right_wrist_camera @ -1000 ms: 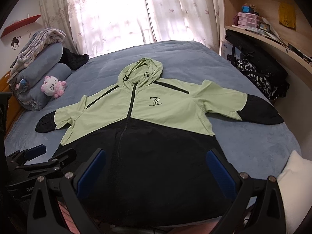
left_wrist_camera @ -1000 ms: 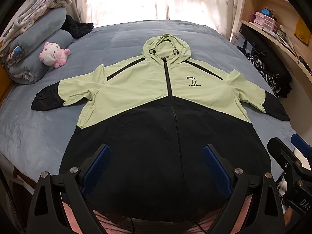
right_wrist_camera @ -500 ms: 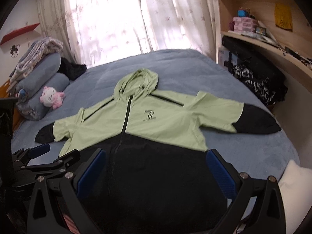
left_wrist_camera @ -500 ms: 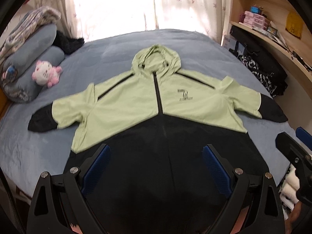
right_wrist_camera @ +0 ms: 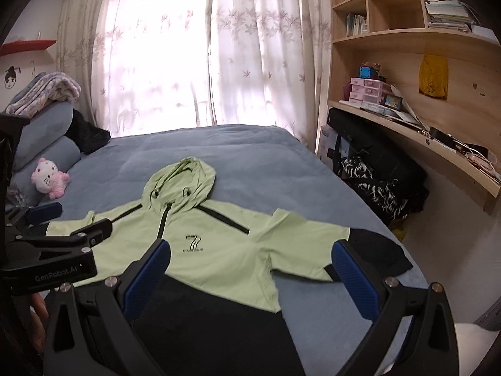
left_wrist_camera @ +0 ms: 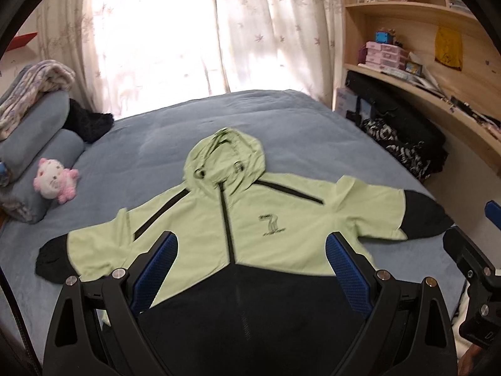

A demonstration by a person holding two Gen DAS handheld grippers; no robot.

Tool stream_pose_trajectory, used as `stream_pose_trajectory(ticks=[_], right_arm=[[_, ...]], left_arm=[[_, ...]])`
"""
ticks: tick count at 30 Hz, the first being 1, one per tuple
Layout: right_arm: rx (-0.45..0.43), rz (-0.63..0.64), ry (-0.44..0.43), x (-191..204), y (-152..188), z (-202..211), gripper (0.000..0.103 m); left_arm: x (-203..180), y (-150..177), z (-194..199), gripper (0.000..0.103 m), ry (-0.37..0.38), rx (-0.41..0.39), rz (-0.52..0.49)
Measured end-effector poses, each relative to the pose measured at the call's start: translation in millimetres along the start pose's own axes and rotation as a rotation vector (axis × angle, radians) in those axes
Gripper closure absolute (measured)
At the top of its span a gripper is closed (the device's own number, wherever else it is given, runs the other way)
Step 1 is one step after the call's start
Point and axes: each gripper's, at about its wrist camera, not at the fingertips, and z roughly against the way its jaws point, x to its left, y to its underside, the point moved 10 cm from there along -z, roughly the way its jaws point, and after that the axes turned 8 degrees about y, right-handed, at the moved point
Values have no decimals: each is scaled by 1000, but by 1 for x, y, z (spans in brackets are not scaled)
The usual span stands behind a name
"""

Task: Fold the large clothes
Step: 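Grasp the black sleeve cuff with the right gripper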

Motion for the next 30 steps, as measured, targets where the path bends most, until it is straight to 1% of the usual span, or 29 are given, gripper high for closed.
stream_pose_trajectory(ticks=[5, 7, 10, 13, 15, 17, 18, 19, 21, 23, 24, 26, 28, 30], right_arm=[[-2, -61, -16, -16, -15, -21, 0], [7, -95, -26, -23, -18, -32, 0], [42, -172, -39, -38, -17, -56, 0], [100, -249, -39, -57, -11, -86, 0], [143, -299, -28, -70, -2, -107, 0], [184, -360, 3, -88, 11, -133, 0], [201, -384, 16, -94, 16, -143, 0], [236, -431, 29, -105, 27, -160, 0], [279, -500, 43, -120, 44, -181, 0], [328, -578, 84, -140, 67, -204, 1], [350, -611, 112, -151, 78, -213, 1], [396, -673, 185, -174, 104, -227, 7], [432, -735, 255, -197, 127, -237, 9], [458, -802, 290, -213, 146, -240, 9]], left_arm=[[-11, -17, -23, 7, 8, 10, -8], [-18, -24, -36, 7, 30, 21, -8], [-28, -31, -59, 7, 35, 28, -14], [-39, -37, -85, 7, 41, 21, -24], [-47, -37, -104, 7, 71, 38, -9], [-54, -36, -124, 7, 108, 51, 17], [-56, -34, -137, 7, 115, 60, 33], [-58, -33, -146, 7, 118, 65, 40], [-61, -28, -166, 7, 104, 83, 45], [-63, -20, -189, 7, 76, 105, 56], [-65, -14, -202, 7, 71, 118, 60], [-69, -6, -220, 7, 58, 142, 63], [-73, 1, -235, 7, 64, 158, 69], [-80, 7, -249, 7, 67, 170, 64]])
